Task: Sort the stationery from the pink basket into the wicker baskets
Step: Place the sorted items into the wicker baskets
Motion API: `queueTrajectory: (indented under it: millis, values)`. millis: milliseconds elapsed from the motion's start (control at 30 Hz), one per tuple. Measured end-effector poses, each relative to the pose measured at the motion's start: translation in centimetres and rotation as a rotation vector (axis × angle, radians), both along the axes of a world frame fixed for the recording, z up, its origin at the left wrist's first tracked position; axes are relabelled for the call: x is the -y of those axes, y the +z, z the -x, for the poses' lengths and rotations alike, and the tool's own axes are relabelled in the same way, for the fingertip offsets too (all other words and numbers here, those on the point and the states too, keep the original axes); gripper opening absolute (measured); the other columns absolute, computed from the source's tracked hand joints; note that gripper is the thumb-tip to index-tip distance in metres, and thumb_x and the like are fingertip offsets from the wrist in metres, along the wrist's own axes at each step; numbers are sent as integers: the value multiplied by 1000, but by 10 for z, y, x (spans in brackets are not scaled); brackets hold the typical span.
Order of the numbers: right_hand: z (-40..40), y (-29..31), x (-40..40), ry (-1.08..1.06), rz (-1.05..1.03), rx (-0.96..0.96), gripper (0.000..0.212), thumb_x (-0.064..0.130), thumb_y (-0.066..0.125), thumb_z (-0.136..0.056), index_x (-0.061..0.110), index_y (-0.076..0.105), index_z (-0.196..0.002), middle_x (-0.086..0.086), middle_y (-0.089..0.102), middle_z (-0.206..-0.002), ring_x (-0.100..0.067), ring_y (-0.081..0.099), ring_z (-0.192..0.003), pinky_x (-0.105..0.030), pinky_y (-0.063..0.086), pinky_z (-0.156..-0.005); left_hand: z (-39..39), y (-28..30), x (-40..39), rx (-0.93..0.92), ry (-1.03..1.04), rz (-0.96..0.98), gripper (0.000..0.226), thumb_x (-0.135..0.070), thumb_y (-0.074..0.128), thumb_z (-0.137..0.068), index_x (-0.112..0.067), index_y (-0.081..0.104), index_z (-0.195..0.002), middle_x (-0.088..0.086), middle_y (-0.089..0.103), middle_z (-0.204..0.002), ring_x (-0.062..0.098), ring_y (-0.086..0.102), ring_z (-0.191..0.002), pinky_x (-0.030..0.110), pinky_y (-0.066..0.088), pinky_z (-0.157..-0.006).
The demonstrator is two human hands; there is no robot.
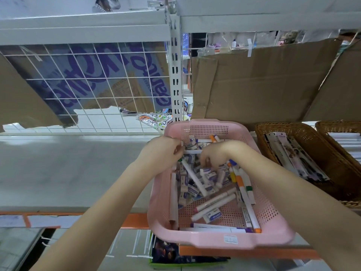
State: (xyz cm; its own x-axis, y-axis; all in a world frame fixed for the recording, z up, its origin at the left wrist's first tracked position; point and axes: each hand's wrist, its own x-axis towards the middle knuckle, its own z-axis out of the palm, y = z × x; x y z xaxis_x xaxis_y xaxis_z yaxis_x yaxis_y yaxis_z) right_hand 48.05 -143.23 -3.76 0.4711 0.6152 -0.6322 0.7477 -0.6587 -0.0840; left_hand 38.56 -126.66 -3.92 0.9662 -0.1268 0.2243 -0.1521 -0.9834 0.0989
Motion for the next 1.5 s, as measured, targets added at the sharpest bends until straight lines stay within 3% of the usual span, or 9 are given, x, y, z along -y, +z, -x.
queueTrajectory:
  millis: [100,233,467,700,800,933,1133,1333,1500]
  values:
    - [-1,3,-2,-57,-45,-40,35,-4,48,-90,12,66,-116,4,62,-111,-9,55,-93,-13,44,-65,-2,0,2,3,-8,-8,30,-34,42,-97,-17,42,-72,1,45,-70,25,45,-67,31,34,-58]
    - [1,-9,-9,-105,-204,146,37,-4,40,-91,12,68,-110,-3,62,-108,-25,61,-98,-37,52,-86,-4,-1,5,-6,-25,-4,30,-36,39,-98,-17,45,-76,0,48,-71,25,50,-69,32,41,-60]
    - [7,-18,-22,-34,-148,141,28,8,54,-87,16,47,-62,0,44,-66,-17,42,-60,-26,33,-52,-6,-2,7,-23,-27,10,28,-36,40,-98,-17,46,-78,5,57,-77,27,54,-74,31,43,-63]
    - [18,-24,-24,-18,-142,174,21,7,50,-90,14,47,-71,-4,51,-80,-22,50,-76,-35,48,-74,-7,-4,11,-44,-41,20,27,-34,41,-96,-14,54,-84,1,49,-74,26,53,-73,29,38,-60]
    - [23,-25,-25,-25,-154,200,24,1,45,-89,14,45,-69,-3,47,-78,-18,47,-69,-28,45,-65,-7,-6,12,-50,-41,16,28,-35,40,-97,-14,52,-83,3,52,-75,27,55,-76,29,37,-60]
    - [27,-19,-19,-30,-211,148,22,4,48,-88,2,61,-106,-8,52,-98,-25,53,-87,-32,44,-74,-5,-3,15,-41,-48,30,23,-36,40,-96,-21,46,-80,7,60,-83,25,48,-71,28,33,-60]
    - [33,-15,-16,-100,-252,132,27,1,52,-87,7,53,-113,-2,49,-79,-21,49,-73,-29,43,-60,-3,2,18,-51,-56,37,22,-33,41,-96,-21,44,-78,1,48,-74,22,43,-69,28,32,-59]
    - [47,6,-2,-117,-306,245,26,9,55,-92,10,63,-116,-7,63,-108,-24,61,-93,-34,52,-83,-2,2,17,-25,-73,6,24,-29,42,-96,-11,58,-92,8,61,-87,29,55,-79,29,37,-60]
    - [105,-7,1,99,-311,110,19,16,55,-91,6,71,-93,-9,69,-86,-26,65,-75,-37,55,-69,0,-1,17,13,-65,11,27,-30,42,-97,-13,58,-84,3,54,-72,22,45,-66,26,35,-58]
